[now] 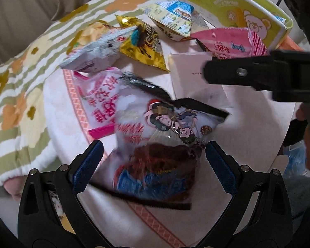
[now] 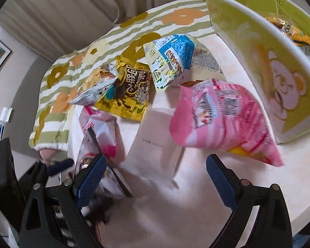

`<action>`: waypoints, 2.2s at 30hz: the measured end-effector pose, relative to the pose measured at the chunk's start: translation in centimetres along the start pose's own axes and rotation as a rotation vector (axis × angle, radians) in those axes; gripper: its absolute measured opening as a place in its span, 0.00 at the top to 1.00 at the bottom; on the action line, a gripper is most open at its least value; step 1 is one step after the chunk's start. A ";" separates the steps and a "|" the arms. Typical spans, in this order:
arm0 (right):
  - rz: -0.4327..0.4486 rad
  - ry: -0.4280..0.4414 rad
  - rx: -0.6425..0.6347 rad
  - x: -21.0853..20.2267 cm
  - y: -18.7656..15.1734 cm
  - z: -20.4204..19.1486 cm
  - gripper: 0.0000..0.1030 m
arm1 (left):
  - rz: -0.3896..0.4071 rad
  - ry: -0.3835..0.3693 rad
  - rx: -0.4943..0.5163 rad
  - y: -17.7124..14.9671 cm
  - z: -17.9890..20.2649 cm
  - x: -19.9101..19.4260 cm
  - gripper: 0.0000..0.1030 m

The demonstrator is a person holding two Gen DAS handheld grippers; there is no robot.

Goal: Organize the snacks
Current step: 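Grasp the dark cookie bag with the left tool and lift it, then grasp the white paper packet with the right tool while the left tool lifts the cookie bag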

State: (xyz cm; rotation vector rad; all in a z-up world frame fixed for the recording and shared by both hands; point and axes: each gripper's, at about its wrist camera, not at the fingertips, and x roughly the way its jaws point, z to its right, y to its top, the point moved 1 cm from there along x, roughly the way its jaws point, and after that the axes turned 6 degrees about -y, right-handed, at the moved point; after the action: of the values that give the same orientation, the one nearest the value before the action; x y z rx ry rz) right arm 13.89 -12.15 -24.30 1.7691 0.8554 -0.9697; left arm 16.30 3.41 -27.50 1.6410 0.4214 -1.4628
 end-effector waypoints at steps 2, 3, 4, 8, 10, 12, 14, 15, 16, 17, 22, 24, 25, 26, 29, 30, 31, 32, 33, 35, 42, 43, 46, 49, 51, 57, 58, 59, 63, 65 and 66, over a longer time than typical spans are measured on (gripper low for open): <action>0.000 -0.003 0.016 0.7 0.0 -0.1 0.07 | -0.019 0.007 0.019 -0.1 0.2 0.9 0.04; -0.003 -0.002 0.023 1.0 0.0 -0.1 0.07 | -0.026 0.007 0.025 -0.1 0.2 1.3 0.04; -0.006 -0.001 0.028 1.2 0.0 0.0 0.07 | -0.031 -0.002 0.028 -0.1 0.3 1.6 0.04; -0.013 -0.005 0.037 1.7 0.0 0.2 0.07 | -0.037 -0.036 0.019 -0.4 0.3 2.1 0.07; -0.015 -0.012 0.036 2.0 -0.1 0.2 0.07 | -0.042 -0.045 0.018 -0.5 0.2 2.2 0.19; -0.015 -0.016 0.025 2.1 -0.1 0.0 0.07 | -0.040 -0.045 0.010 -0.5 0.0 2.2 0.28; -0.011 -0.016 0.016 2.2 0.0 -0.3 0.07 | -0.037 -0.061 -0.018 -0.7 -0.5 2.0 0.32; -0.009 -0.017 0.009 2.2 0.0 -0.4 0.07 | -0.033 -0.077 -0.041 -0.7 -0.8 1.9 0.35; -0.007 -0.018 0.004 2.3 0.1 -0.6 0.07 | -0.029 -0.089 -0.056 -0.8 -1.1 1.7 0.35; -0.006 -0.018 0.000 2.4 0.2 -0.8 0.07 | -0.025 -0.097 -0.072 -0.9 -1.4 1.6 0.37; -0.004 -0.025 -0.031 2.8 0.4 -1.3 0.09 | 0.010 -0.078 -0.111 -1.1 -2.1 0.0 0.40; -0.003 -0.027 -0.048 3.0 0.5 -1.5 0.11 | 0.016 -0.072 -0.137 -1.3 -2.3 -0.3 0.40; -0.002 -0.024 -0.053 3.1 0.6 -1.7 0.11 | 0.011 -0.065 -0.147 -1.4 -2.4 -0.4 0.40; 0.000 -0.030 -0.057 3.2 0.7 -2.0 0.11 | 0.008 -0.056 -0.154 -1.6 -2.4 -0.4 0.40; 0.009 -0.042 -0.067 3.5 0.8 -2.4 0.11 | 0.007 -0.059 -0.188 -2.4 -2.6 -0.6 0.41; 0.009 -0.045 -0.068 3.5 0.8 -2.4 0.12 | 0.007 -0.061 -0.198 -2.6 -2.7 -0.6 0.41; 0.010 -0.050 -0.069 3.7 0.9 -2.6 0.14 | 0.004 -0.061 -0.210 -2.9 -2.8 -0.6 0.41; 0.009 -0.055 -0.070 3.8 0.9 -2.7 0.14 | 0.003 -0.058 -0.218 -3.0 -2.7 -0.7 0.41; 0.007 -0.059 -0.072 4.0 1.0 -2.7 0.14 | 0.001 -0.056 -0.227 -3.3 -3.0 -0.6 0.41; 0.003 -0.072 -0.078 4.2 1.1 -2.4 0.17 | 0.003 -0.057 -0.253 -3.8 -3.3 -0.9 0.41; 0.019 -0.192 -0.226 6.0 0.3 -3.7 0.23 | 0.016 -0.084 -0.326 -4.3 -4.3 -1.3 0.41; 0.028 -0.204 -0.254 6.1 0.1 -4.0 0.25 | 0.019 -0.085 -0.330 -4.3 -4.3 -1.5 0.41; 0.033 -0.193 -0.272 6.0 0.0 -3.8 0.28 | 0.033 -0.085 -0.340 -4.3 -4.2 -1.8 0.41; 0.031 -0.167 -0.274 5.7 0.0 -3.4 0.32 | 0.043 -0.085 -0.351 -4.3 -4.4 -2.2 0.41; 0.030 -0.129 -0.255 5.1 -0.2 -3.1 0.33 | 0.049 -0.087 -0.357 -4.4 -4.4 -2.6 0.41; 0.044 -0.063 -0.252 2.6 -1.0 -3.2 0.34 | 0.079 -0.068 -0.365 -4.2 -4.4 -4.3 0.41; 0.048 -0.049 -0.248 2.2 -1.0 -3.2 0.34 | 0.085 -0.064 -0.366 -4.3 -4.4 -4.7 0.41; 0.055 -0.034 -0.245 1.5 -0.9 -3.3 0.34 | 0.096 -0.060 -0.371 -4.3 -4.6 -5.3 0.41; 0.099 0.008 -0.256 -1.8 -0.4 -4.2 0.34 | 0.135 -0.050 -0.398 -3.9 -5.1 -7.3 0.41; 0.118 0.031 -0.253 -3.4 0.3 -4.4 0.34 | 0.158 -0.048 -0.405 -3.5 -5.3 -8.4 0.41; 0.135 0.045 -0.253 -4.5 0.6 -4.4 0.34 | 0.169 -0.046 -0.407 -3.3 -5.3 -8.9 0.41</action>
State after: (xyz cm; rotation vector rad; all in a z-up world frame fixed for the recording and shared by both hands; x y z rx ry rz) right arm 13.47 -8.94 -18.88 1.6131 0.8356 -0.7037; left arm 15.01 11.94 -20.90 1.2833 0.5044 -1.1946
